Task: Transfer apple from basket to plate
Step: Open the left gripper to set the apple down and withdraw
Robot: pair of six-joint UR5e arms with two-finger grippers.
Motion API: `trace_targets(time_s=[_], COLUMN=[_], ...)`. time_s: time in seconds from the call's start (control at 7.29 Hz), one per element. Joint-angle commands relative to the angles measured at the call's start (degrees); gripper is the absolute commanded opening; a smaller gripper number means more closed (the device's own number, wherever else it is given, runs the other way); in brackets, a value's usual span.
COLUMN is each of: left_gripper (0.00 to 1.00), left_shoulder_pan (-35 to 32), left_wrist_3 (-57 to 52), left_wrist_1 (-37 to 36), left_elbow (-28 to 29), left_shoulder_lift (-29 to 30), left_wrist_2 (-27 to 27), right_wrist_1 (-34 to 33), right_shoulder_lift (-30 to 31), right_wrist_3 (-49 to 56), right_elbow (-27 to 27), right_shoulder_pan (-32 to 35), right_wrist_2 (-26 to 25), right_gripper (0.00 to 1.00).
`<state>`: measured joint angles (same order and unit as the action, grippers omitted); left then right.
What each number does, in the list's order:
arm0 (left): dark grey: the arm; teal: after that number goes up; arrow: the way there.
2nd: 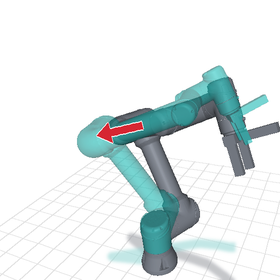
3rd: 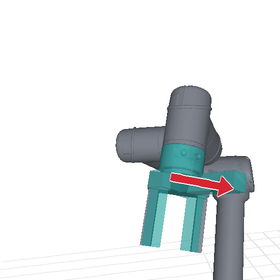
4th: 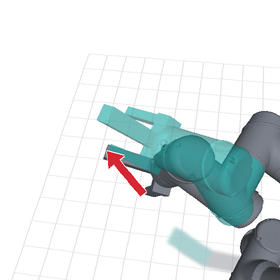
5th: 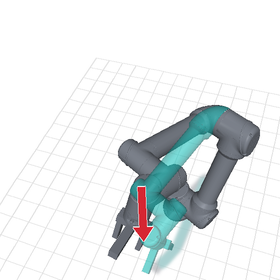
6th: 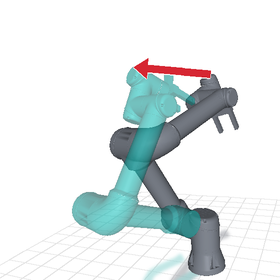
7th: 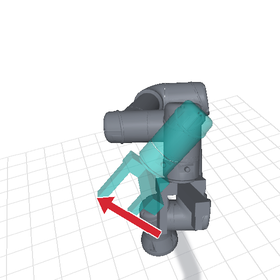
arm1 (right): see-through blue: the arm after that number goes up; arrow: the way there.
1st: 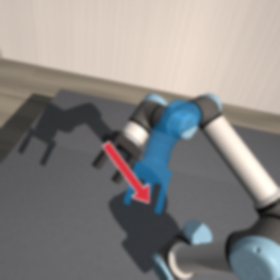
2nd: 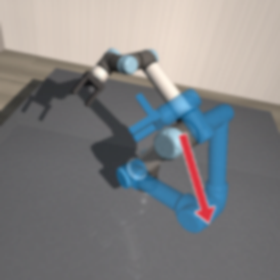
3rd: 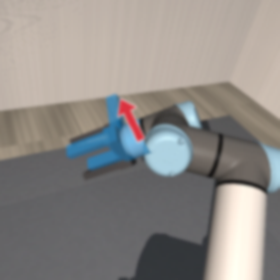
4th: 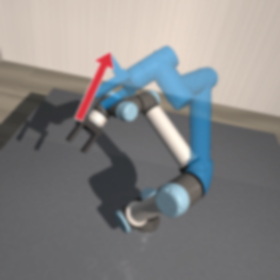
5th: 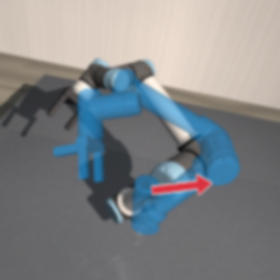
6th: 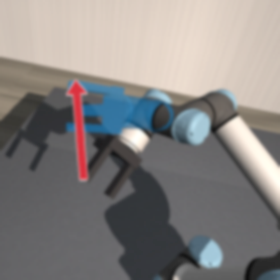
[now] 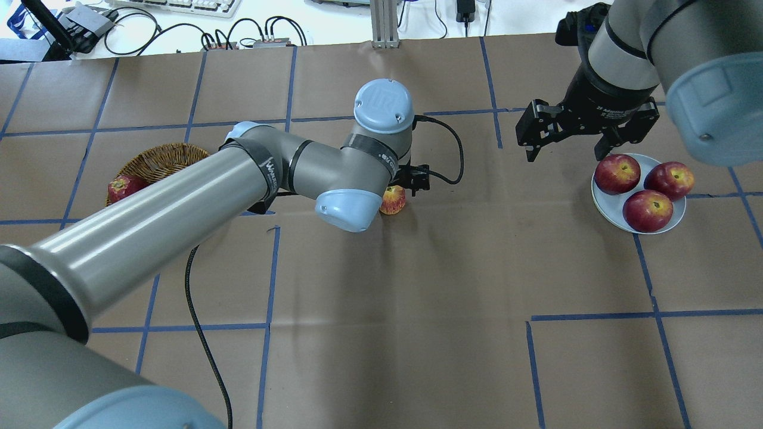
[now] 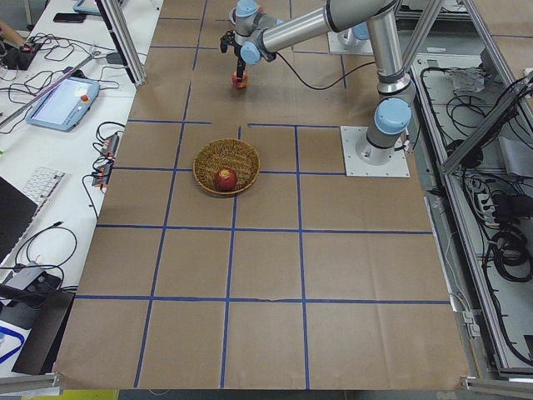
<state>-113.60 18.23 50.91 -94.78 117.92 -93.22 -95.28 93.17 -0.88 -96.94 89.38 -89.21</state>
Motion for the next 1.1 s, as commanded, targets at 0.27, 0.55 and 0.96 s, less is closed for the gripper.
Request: trace_targets(time_s=[0.27,0.55,0.96], left_gripper=[0.99,0.99,0.99], left_shoulder_pan=[8.4,15.7,22.9], left_wrist_3=[-9.8,-15.7,-23.1], left_wrist_1=[25.5,34.7,43.0], left_elbow=[0.6,0.4,-3.1], left_shoulder_lift=[-22.4,-36.2,-40.6], left_wrist_2=[0.2,0.1,0.6], right_wrist_1=[0.0,-0.1,-3.9], right_shoulder_lift=[0.1,0.2,-1.7], right_wrist_3=[-0.2,-0.4,-4.0], right_elbow=[0.2,0.4,0.7], right_shoulder_pan=[0.0,0.1,1.7], right_wrist_2=[-0.1,0.1,0.6], right_gripper=[1.00,1.00,1.00])
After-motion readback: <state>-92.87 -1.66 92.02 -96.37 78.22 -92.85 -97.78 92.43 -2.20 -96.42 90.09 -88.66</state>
